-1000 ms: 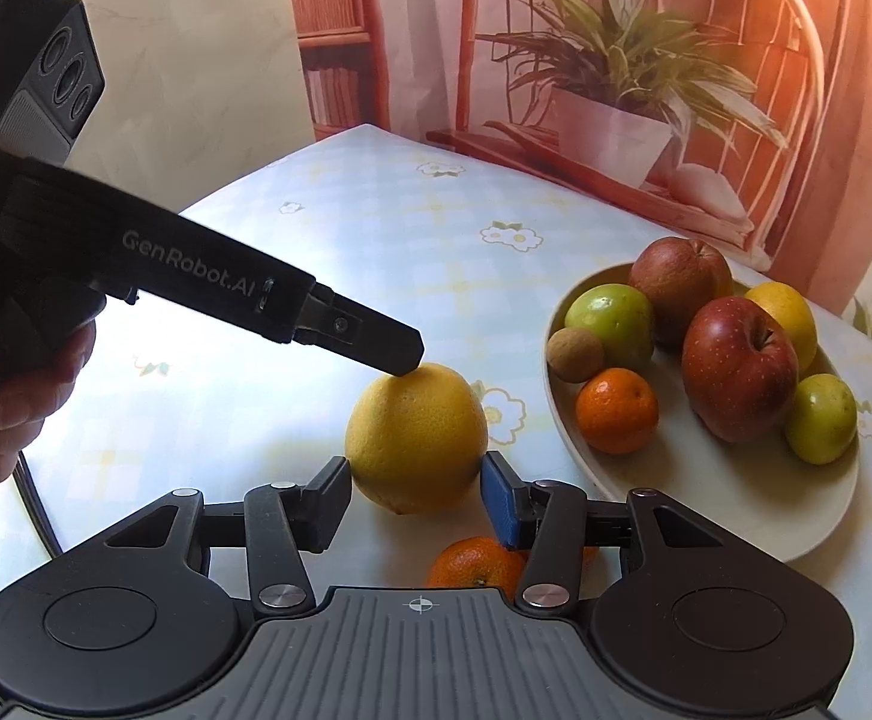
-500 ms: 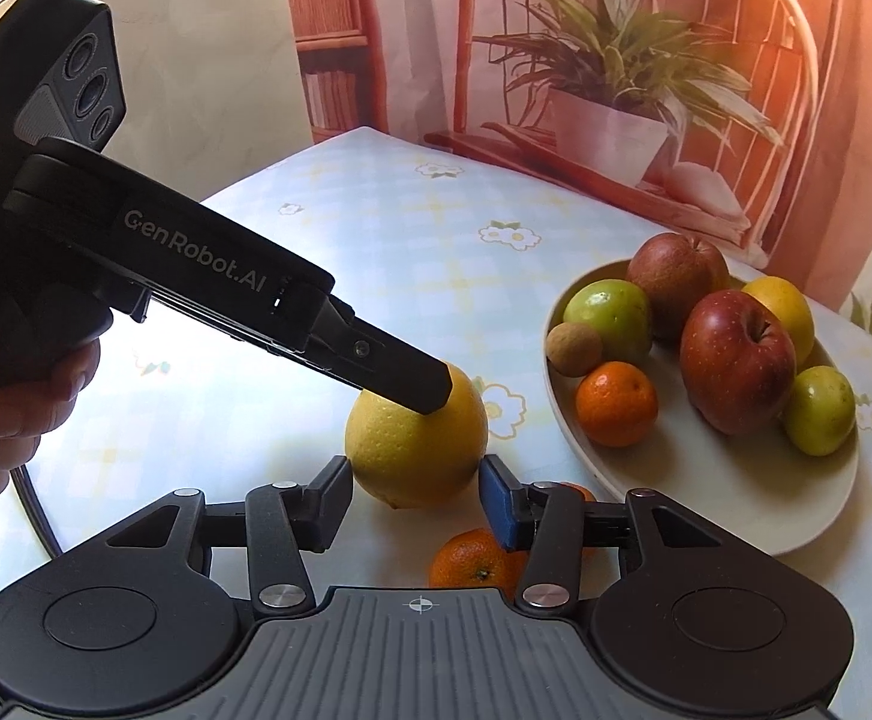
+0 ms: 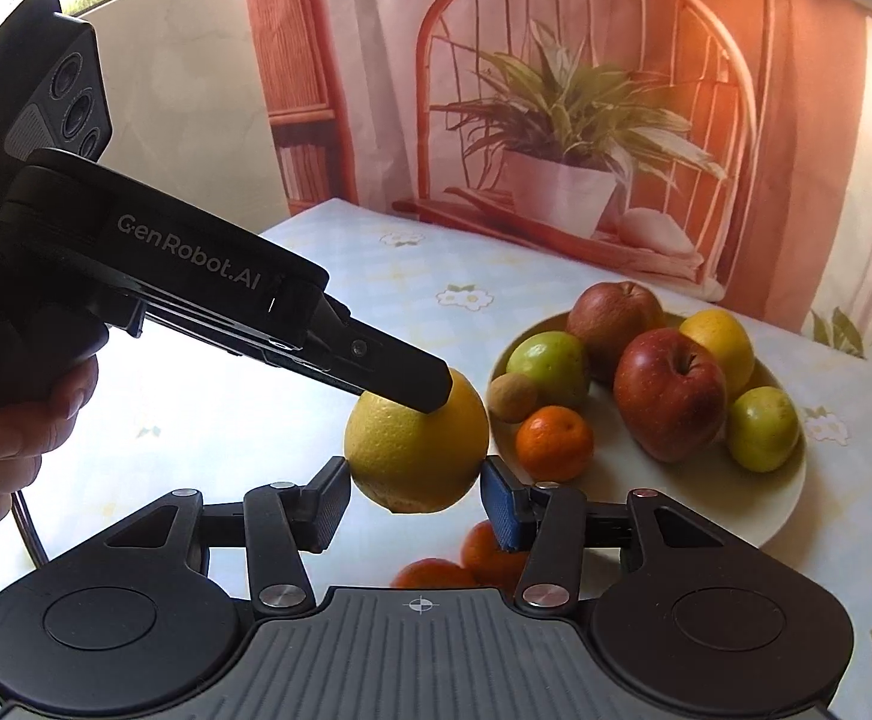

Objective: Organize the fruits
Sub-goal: 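Carry the grapefruit onto the plate and open the left gripper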

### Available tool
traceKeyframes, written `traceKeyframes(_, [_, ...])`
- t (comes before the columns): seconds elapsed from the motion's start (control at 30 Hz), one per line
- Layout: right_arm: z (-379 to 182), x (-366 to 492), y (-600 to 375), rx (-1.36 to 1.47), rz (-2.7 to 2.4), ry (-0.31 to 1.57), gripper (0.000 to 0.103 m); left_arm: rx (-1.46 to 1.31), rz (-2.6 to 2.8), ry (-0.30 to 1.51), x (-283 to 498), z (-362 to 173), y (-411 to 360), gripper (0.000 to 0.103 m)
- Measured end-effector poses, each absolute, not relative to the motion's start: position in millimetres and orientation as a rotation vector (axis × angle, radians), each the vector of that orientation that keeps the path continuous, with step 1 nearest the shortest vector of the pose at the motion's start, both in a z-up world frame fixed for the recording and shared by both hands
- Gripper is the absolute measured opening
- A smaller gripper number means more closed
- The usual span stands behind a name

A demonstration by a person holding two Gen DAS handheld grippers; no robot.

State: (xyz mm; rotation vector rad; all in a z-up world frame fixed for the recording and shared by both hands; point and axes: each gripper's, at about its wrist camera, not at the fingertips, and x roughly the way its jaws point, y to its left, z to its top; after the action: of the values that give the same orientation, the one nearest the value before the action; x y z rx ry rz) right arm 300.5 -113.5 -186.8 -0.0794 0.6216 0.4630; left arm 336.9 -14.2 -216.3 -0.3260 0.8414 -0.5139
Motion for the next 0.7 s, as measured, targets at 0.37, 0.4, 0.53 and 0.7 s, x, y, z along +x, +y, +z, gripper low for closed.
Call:
traceKeyframes(0.37, [-181.8, 298.5, -190.5, -0.001, 0.331, 0.568, 0.044, -0.205, -0.602, 0.850, 366.0, -205.0, -103.1, 0.043])
traceKeyframes(0.4, [-183.6, 298.7, -197.1, 0.007, 0.318, 0.568, 0.044, -0.189, -0.607, 0.853, 367.8, -205.6, -111.5, 0.043])
traceKeyframes(0.53, [-190.2, 304.3, -217.9, 0.036, 0.291, 0.570, 0.044, -0.171, -0.608, 0.874, 378.5, -210.3, -135.9, 0.042])
traceKeyframes(0.7, [-198.0, 313.6, -231.4, 0.070, 0.274, 0.581, 0.044, -0.173, -0.578, 0.910, 392.7, -218.7, -149.9, 0.042])
